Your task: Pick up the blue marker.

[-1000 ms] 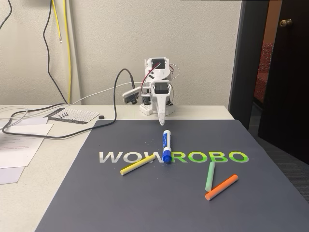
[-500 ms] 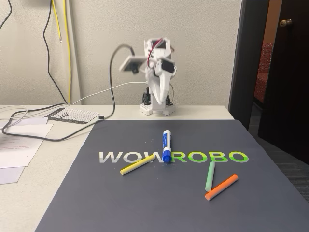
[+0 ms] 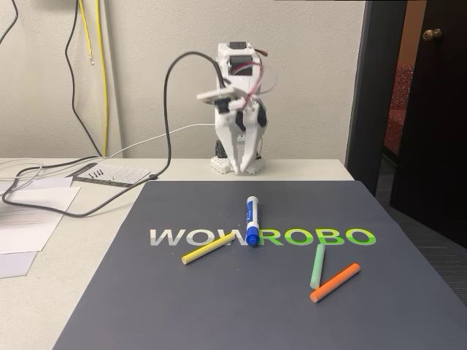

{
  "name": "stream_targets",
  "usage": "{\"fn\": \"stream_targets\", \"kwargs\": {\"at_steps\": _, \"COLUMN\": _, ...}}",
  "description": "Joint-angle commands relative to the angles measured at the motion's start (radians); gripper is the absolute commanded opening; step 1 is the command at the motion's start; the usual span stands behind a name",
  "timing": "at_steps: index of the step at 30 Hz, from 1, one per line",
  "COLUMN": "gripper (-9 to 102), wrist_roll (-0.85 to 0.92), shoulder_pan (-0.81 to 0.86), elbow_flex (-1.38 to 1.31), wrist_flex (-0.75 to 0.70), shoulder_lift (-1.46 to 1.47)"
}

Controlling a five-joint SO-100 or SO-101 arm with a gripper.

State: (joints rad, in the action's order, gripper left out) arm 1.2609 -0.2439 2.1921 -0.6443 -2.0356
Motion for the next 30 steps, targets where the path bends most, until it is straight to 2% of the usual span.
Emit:
{"fn": "stream_targets", "kwargs": {"at_steps": 1, "gripper": 0, "wrist_roll": 0.089, "shoulder_pan": 0.014, "elbow_flex": -0.04, "wrist_flex": 0.038, "shoulder_lift": 0.034}}
{"fn": "stream_targets", "kwargs": {"at_steps": 3, "gripper": 1, "wrist_roll": 0.14, "shoulder_pan": 0.02, "elbow_flex": -0.04, "wrist_flex": 0.048, "shoulder_lift": 0.061}}
{"fn": "stream_targets", "kwargs": {"at_steps": 7, "gripper": 11, "wrist_roll": 0.233, "shoulder_pan": 0.037, "elbow_flex": -0.04, "wrist_flex": 0.061, "shoulder_lift": 0.117}}
{"fn": "stream_targets", "kwargs": {"at_steps": 10, "gripper": 13, "wrist_roll": 0.253, "shoulder_pan": 0.044, "elbow_flex": -0.051, "wrist_flex": 0.049, "shoulder_lift": 0.149}}
{"fn": "stream_targets", "kwargs": {"at_steps": 16, "gripper": 15, "wrist_roll": 0.241, "shoulder_pan": 0.038, "elbow_flex": -0.242, "wrist_flex": -0.218, "shoulder_lift": 0.261}}
{"fn": "stream_targets", "kwargs": {"at_steps": 23, "gripper": 18, "wrist_roll": 0.241, "shoulder_pan": 0.015, "elbow_flex": -0.27, "wrist_flex": -0.279, "shoulder_lift": 0.344}}
{"fn": "stream_targets", "kwargs": {"at_steps": 27, "gripper": 19, "wrist_roll": 0.245, "shoulder_pan": -0.003, "elbow_flex": -0.39, "wrist_flex": -0.396, "shoulder_lift": 0.462}}
{"fn": "stream_targets", "kwargs": {"at_steps": 30, "gripper": 20, "wrist_roll": 0.245, "shoulder_pan": -0.015, "elbow_flex": -0.413, "wrist_flex": -0.411, "shoulder_lift": 0.491}}
